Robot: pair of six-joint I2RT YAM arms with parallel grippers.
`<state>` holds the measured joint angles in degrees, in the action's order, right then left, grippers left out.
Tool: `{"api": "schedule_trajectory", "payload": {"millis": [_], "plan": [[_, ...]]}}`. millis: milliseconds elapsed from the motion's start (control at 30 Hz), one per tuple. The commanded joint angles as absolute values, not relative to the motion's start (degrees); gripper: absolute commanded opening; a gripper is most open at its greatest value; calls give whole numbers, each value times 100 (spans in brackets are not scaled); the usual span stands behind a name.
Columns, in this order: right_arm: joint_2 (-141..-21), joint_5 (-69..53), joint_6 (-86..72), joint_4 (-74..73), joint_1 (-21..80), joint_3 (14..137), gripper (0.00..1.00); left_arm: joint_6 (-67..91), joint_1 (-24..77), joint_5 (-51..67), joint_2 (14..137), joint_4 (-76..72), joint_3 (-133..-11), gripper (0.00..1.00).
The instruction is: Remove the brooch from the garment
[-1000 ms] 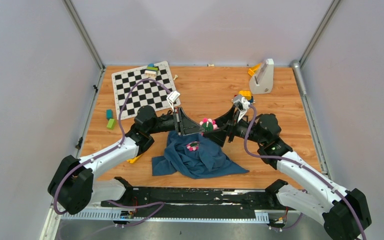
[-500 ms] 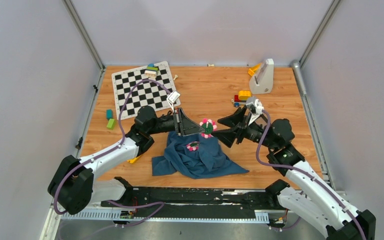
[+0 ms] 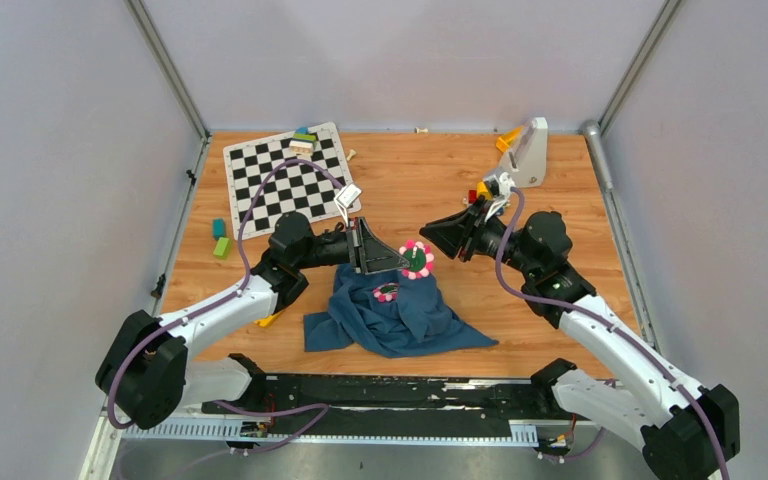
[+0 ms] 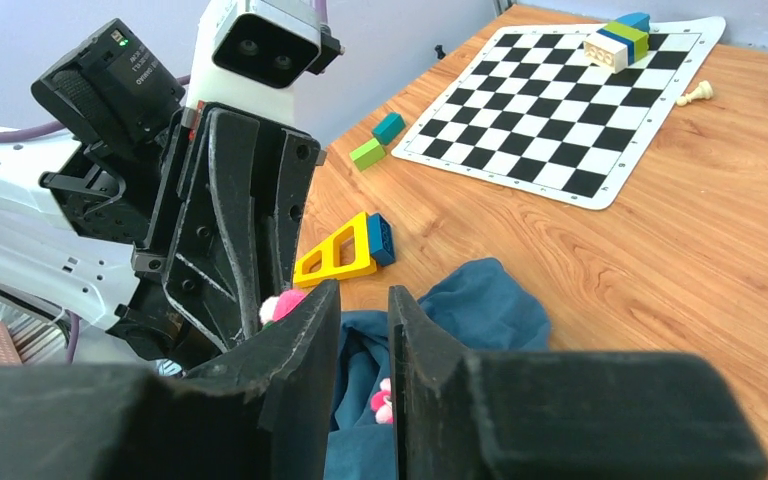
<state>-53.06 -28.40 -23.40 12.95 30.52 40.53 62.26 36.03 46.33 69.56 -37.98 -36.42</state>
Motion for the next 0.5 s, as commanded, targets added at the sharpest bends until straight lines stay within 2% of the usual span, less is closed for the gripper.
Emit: {"api": "schedule_trajectory", "payload": {"millis": [0,467], "plan": [[-5414,-2884,-2496,1494,3030,4342,25,6174,3643,4748,6903,-4025,-3669,0],[-5417,-3583,-2466,1580,3028,4135,25,6266,3640,4745,7027,-4081,-3731,0]]}}
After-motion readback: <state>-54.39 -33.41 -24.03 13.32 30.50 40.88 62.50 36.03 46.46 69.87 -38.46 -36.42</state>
